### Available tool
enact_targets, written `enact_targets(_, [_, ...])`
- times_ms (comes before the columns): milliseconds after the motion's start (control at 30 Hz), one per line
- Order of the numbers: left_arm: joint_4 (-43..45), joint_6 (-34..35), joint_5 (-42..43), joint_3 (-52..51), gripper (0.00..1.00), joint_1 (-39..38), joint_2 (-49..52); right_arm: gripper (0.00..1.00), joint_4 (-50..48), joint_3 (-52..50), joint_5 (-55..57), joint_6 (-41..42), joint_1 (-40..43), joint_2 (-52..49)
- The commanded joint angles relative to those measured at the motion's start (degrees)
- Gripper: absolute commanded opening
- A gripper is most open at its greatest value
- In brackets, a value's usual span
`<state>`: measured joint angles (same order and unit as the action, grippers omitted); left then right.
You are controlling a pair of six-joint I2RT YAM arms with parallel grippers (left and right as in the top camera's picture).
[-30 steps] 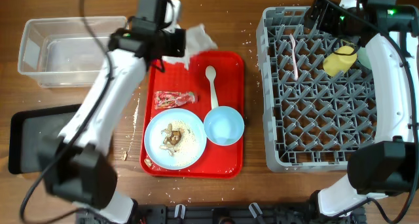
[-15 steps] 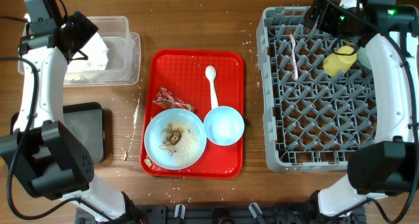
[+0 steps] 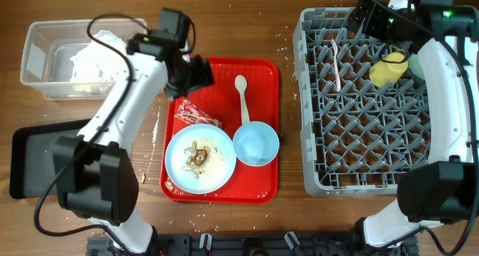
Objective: Sort waste into correct bins and load items into the dishwasher rack
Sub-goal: 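Grasp the red snack wrapper with the left gripper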
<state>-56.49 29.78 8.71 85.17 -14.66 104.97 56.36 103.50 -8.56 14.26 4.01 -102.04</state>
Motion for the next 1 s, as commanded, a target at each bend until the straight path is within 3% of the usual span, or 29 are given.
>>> enact_targets(0, [5.0,16.3,-5.4,-8.7,0.77,-0.6,-0.2,1.00,-0.2,0.7,0.2,0.8,-0.2,1.1])
enact_targets(100, [13.9,20.5,-5.6,-15.1,0.64,-0.6,-0.2,1.00,-0.2,0.7,0.2,0.8,-0.2,1.1])
enact_targets(167, [17.6,20.5,-6.1,-16.8,0.62,-0.6,0.0,1.00,-0.2,0.7,0.2,0.8,-0.2,1.1])
enact_targets(300, [19.5,21.7,-7.8,-17.1,0.54,-1.0,3.5,1.00,-0.2,0.7,0.2,0.8,-0.2,1.1])
enact_targets(467, [20.1,21.7,-8.7,-17.1,0.52,-3.5,6.3,1.00,-0.2,0.7,0.2,0.8,-0.2,1.1])
enact_targets(633, [19.6,21.7,-9.2,-17.1,0.04,-3.8,7.6,1.00,-0.2,0.7,0.2,0.8,-0.2,1.1])
enact_targets(800, [18.4,17.0,-11.5,-12.4,0.04,-3.7,4.8,1.00,-0.2,0.7,0.2,0.8,-0.2,1.1])
enact_targets(967, [18.8,16.9,-24.8,-3.3,0.04,2.4,-4.0,1.00,-0.2,0.7,0.2,0.8,-0.2,1.1])
